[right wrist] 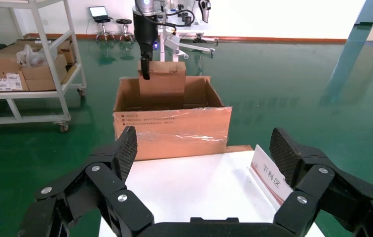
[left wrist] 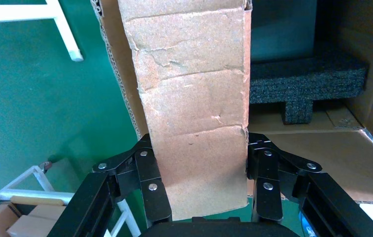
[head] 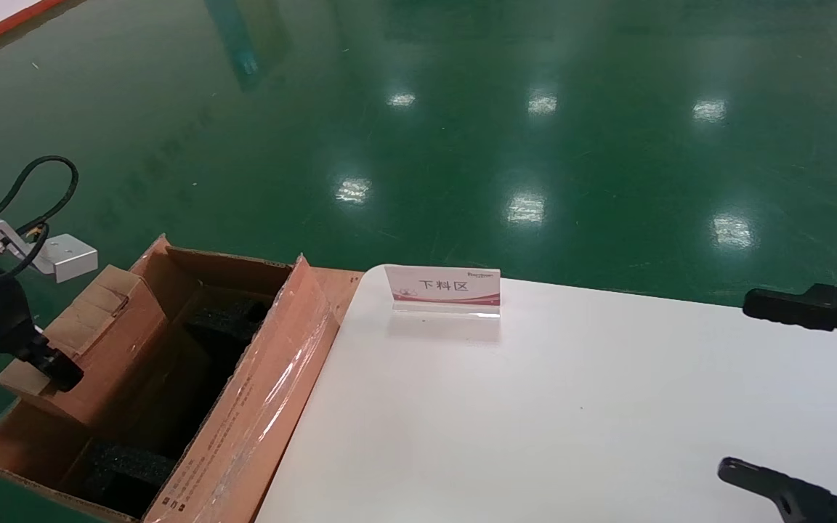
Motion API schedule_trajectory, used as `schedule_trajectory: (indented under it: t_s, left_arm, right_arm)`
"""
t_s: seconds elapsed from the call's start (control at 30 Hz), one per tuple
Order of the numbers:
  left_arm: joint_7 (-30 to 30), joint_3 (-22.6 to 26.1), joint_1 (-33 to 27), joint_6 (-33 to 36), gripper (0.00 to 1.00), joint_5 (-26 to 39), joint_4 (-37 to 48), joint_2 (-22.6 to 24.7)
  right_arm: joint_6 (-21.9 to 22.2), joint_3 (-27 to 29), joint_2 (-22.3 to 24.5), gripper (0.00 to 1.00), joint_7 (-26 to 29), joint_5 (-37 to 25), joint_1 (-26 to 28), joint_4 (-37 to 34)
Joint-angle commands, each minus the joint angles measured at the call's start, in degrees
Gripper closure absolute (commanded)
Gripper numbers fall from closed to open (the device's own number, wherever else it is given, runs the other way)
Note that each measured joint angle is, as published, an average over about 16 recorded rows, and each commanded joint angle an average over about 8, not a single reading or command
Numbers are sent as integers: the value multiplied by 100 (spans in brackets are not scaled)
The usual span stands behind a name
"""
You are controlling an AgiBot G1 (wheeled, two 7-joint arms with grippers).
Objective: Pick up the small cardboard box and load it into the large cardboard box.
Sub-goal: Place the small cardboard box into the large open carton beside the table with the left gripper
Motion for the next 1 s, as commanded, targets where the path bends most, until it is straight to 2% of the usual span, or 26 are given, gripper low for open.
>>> schedule_trajectory:
  t_s: [0.03,1.0]
  left_arm:
    - [1,-1,48,-30,100,2,23,13]
    - [39,-149,583,-468,100,-95,563,283]
  right_arm:
    - [0,-1,0,0,0,0,0,0]
    - [4,-10,4,0,-5,7,2,0]
